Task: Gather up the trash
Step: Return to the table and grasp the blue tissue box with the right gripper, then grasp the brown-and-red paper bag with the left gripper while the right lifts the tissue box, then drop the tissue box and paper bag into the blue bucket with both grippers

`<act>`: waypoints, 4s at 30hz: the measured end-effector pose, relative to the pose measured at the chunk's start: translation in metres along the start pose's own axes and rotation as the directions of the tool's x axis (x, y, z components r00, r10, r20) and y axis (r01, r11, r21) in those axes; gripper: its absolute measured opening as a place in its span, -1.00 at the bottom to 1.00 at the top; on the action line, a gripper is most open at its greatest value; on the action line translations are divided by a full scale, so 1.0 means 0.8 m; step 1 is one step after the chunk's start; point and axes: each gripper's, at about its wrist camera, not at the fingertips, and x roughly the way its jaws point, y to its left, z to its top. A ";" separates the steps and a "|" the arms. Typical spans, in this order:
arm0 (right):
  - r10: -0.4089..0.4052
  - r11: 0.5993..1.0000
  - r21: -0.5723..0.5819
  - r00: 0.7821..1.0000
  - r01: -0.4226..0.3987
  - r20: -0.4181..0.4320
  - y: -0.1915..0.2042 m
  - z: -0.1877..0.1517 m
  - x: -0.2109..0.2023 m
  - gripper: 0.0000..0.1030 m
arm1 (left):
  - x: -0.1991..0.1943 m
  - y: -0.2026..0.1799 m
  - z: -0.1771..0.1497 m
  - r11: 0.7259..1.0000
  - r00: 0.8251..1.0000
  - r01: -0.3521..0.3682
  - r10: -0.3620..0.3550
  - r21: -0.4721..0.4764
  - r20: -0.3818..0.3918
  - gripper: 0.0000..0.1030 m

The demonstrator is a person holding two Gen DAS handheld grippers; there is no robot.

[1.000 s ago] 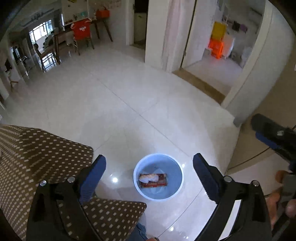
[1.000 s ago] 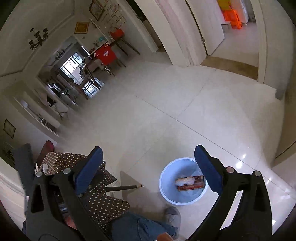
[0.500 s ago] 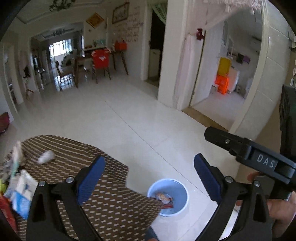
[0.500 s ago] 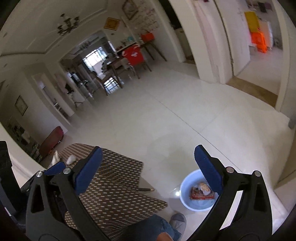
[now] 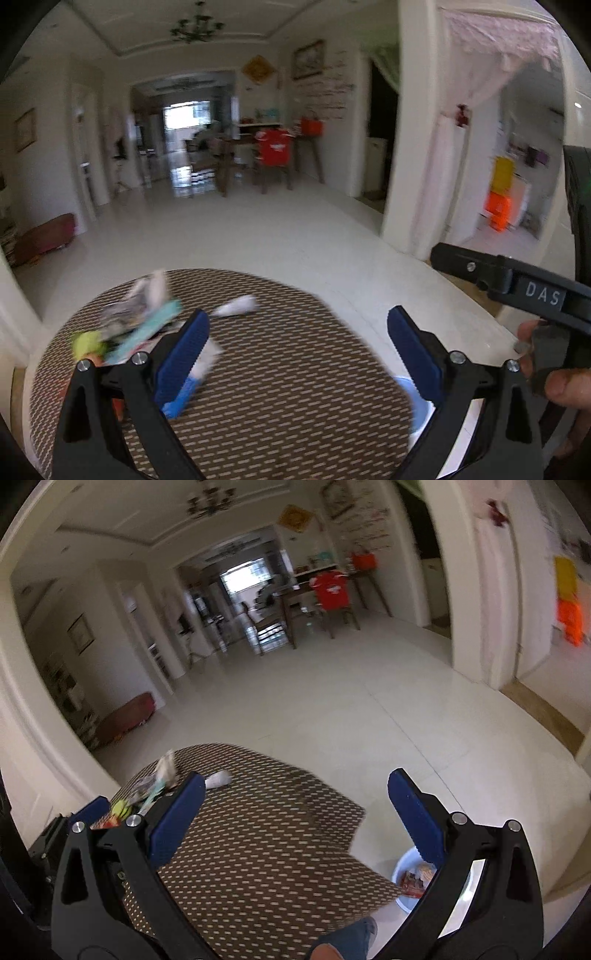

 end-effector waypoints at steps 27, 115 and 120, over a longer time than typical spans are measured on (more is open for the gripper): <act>0.082 0.960 -0.243 0.969 -0.140 -0.234 0.184 -0.079 0.100 0.88 | 0.041 0.249 -0.135 0.960 0.938 -0.278 0.264 -0.033 -0.225 0.81; -0.175 0.928 0.272 0.943 0.253 -0.281 -0.307 -0.095 0.033 -0.80 | 0.163 -0.198 -0.026 0.895 0.868 0.445 -0.422 0.033 -0.263 -0.67; -0.142 0.906 0.331 0.927 0.263 -0.349 -0.349 -0.126 0.076 -0.52 | 0.212 -0.239 -0.048 0.895 0.846 0.445 -0.404 0.042 -0.347 -0.67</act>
